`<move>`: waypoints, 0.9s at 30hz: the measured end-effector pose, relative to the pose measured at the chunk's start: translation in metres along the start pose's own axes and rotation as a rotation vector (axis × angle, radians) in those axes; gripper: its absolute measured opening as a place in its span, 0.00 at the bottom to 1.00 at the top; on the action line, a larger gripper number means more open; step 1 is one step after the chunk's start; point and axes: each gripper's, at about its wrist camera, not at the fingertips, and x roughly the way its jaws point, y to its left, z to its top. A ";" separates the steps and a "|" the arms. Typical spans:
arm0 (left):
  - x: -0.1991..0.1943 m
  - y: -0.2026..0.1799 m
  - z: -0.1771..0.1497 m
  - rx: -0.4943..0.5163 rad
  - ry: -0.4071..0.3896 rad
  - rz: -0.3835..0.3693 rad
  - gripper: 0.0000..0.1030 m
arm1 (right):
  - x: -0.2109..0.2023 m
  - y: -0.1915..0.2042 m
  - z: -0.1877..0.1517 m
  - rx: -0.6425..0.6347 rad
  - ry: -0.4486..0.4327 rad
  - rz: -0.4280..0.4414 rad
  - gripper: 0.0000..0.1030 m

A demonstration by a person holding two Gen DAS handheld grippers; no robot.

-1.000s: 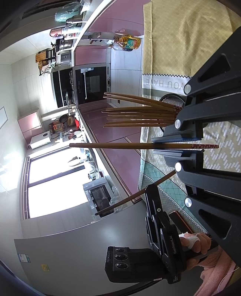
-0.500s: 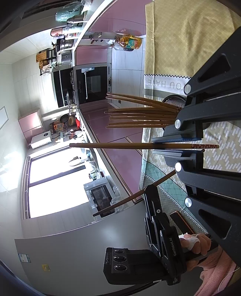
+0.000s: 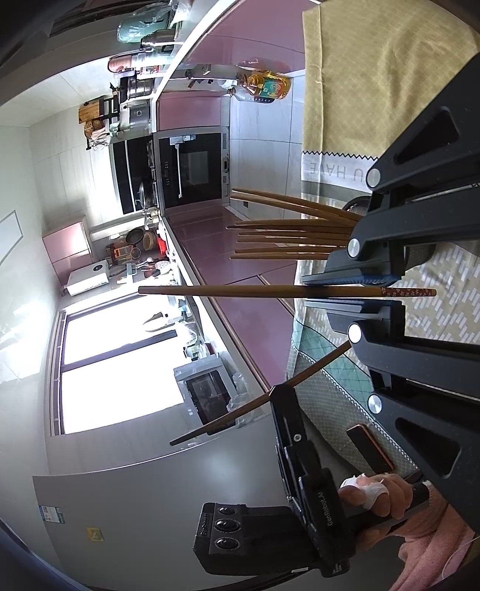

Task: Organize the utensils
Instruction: 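Lower both held chopsticks into the mesh cup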

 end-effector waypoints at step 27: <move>0.040 -0.017 0.022 0.017 0.007 -0.006 0.07 | 0.009 -0.012 0.022 -0.021 -0.039 -0.060 0.05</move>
